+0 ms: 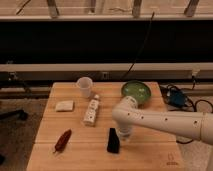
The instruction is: Push the eraser across the table
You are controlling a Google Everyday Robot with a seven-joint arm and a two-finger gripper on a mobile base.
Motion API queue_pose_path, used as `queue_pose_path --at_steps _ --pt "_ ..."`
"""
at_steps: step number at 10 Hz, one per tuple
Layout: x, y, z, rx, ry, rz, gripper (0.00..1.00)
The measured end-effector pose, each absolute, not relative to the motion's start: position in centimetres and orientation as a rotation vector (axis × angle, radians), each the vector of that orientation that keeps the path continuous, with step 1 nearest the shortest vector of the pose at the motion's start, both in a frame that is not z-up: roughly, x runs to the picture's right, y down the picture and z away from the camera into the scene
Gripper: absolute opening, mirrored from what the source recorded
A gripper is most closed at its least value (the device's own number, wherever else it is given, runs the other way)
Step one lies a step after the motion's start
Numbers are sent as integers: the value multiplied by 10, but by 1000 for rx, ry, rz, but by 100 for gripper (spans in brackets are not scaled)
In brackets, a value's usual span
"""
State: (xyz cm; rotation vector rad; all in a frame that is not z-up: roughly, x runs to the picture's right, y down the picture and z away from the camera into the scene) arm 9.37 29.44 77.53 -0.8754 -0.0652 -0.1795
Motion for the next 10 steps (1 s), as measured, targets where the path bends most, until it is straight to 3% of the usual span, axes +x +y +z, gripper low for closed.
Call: queue_pose_path --at_steps 10 --pt "69 289 779 -865 -87 -237 0"
